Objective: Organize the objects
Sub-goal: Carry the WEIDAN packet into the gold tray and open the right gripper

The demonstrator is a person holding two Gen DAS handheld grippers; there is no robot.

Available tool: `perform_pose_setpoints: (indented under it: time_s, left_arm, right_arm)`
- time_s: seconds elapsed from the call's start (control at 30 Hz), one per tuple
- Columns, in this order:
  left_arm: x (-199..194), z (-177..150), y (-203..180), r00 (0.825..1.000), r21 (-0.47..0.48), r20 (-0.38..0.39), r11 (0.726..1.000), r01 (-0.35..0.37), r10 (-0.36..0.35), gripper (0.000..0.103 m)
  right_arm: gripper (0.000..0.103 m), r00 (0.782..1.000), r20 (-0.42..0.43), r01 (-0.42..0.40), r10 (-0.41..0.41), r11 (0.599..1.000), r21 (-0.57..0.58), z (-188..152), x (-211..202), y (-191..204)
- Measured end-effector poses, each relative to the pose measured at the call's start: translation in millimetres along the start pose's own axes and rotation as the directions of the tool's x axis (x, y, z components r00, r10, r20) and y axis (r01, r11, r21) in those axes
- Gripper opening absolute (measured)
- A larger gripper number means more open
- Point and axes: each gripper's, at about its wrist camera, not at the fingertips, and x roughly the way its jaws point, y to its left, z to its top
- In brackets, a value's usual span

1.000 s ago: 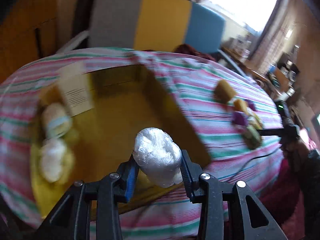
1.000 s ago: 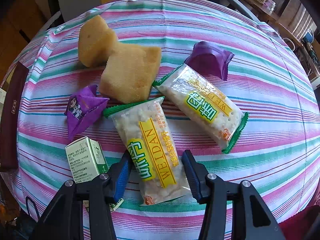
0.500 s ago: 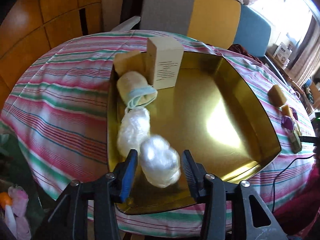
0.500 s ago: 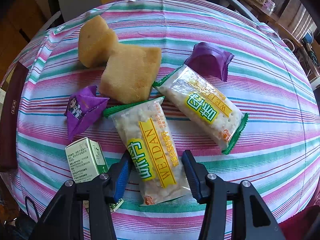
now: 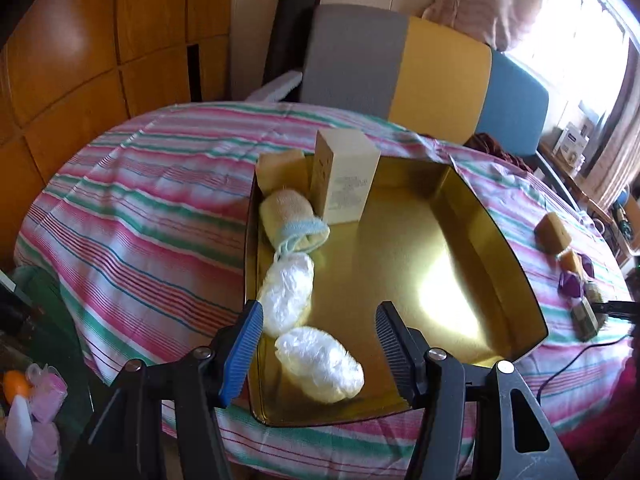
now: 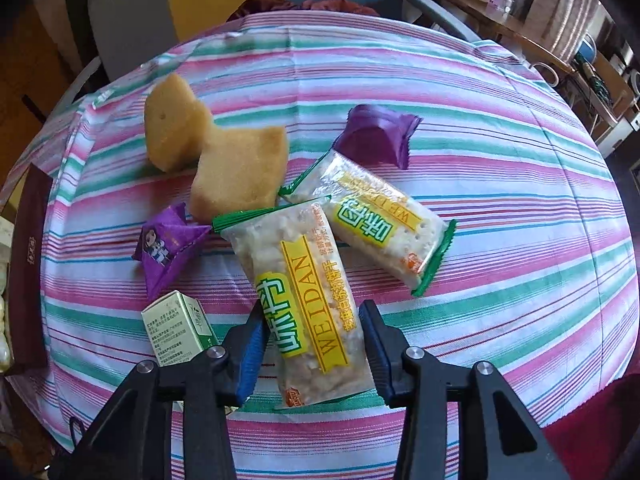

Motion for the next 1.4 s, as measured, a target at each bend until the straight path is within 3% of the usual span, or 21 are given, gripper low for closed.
perform_pose_setpoints:
  time_s: [0.13,0.23,0.47,0.67,0.97,1.13,1.4]
  left_arm:
    - [-1,0,-4,0.999,-0.002,0.021,0.999,-0.036,0.036,0.060]
    - [0,-2,-3,0.999,-0.012,0.022,0.999,-0.049,0.049,0.060]
    - [1,-8,-1,0.998,-0.025,0.019,0.998,-0.062,0.062,0.061]
    - [-1,-9,1,0.997,-0.029,0.027,0.997,-0.069,0.070,0.062]
    - [-2,-10,8,0.995,-0.037,0.035,0.995,-0.089,0.090,0.066]
    - [-2,-13,14,0.995,-0.049,0.029,0.994,-0.094,0.095,0.066]
    - [-6,-13,37,0.991,-0.077,0.031,0.989,-0.128,0.131,0.066]
  right_arm:
    - [0.045,0.998,0.070,-0.004,0.002,1.000,0.025,0,-32,6]
    - [0.045,0.991,0.125,-0.051,0.051,0.999,-0.002,6,-57,27]
    - [0.045,0.970,0.159,-0.153,0.182,0.973,-0.175,2,-92,136]
    - [0.045,0.957,0.126,-0.227,0.263,0.943,-0.242,-5,-87,197]
    - [0.045,0.912,0.020,-0.373,0.409,0.849,-0.374,-19,-91,296]
    - [0.045,0.905,-0.075,-0.411,0.419,0.816,-0.406,-28,-74,349]
    - [0.045,0.912,-0.192,-0.409,0.361,0.818,-0.404,-45,-37,426]
